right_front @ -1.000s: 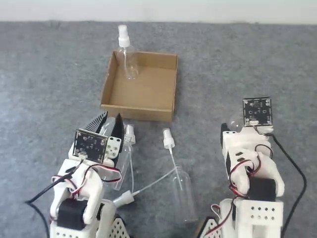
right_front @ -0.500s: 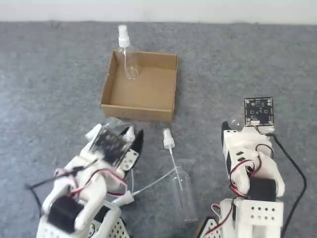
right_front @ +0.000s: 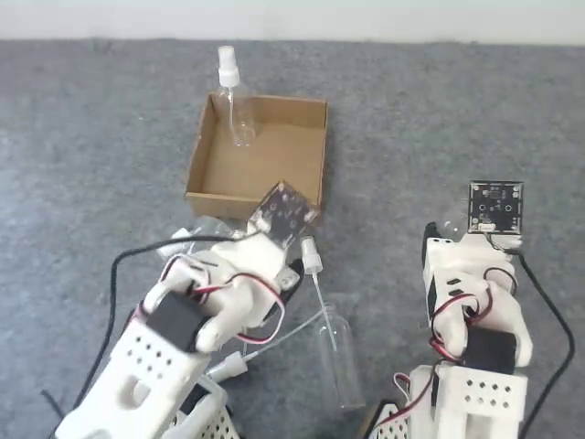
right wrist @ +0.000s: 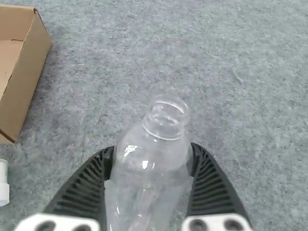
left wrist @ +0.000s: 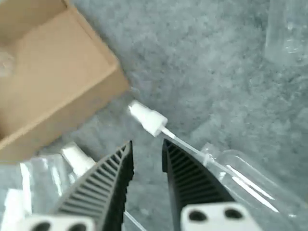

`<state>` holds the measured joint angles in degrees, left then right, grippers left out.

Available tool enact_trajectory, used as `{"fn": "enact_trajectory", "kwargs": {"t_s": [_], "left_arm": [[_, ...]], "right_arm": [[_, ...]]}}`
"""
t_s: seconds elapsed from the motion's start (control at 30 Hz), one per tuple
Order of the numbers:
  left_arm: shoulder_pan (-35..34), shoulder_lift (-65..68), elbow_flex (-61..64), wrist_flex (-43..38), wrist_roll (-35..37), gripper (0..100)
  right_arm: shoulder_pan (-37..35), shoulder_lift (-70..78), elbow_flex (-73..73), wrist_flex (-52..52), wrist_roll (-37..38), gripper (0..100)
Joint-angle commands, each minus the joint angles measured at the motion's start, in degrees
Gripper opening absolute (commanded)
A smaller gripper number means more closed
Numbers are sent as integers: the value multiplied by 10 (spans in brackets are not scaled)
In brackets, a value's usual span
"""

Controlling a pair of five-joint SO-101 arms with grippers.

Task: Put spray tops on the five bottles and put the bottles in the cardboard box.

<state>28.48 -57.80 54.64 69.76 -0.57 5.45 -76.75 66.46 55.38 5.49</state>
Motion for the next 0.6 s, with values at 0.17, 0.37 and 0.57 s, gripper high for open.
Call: {"fn": "enact_trajectory", "kwargs": {"t_s": [0.17, 0.37, 0.57], "left_arm": [[16, 161, -107, -17, 196, 95], [26, 300, -168, -18, 288, 95], [25, 425, -230, -18, 340, 95]], "right_arm": [[9, -14, -8, -14, -7, 6], [7, -14, -8, -14, -7, 6], [7, -14, -8, -14, -7, 6]]}}
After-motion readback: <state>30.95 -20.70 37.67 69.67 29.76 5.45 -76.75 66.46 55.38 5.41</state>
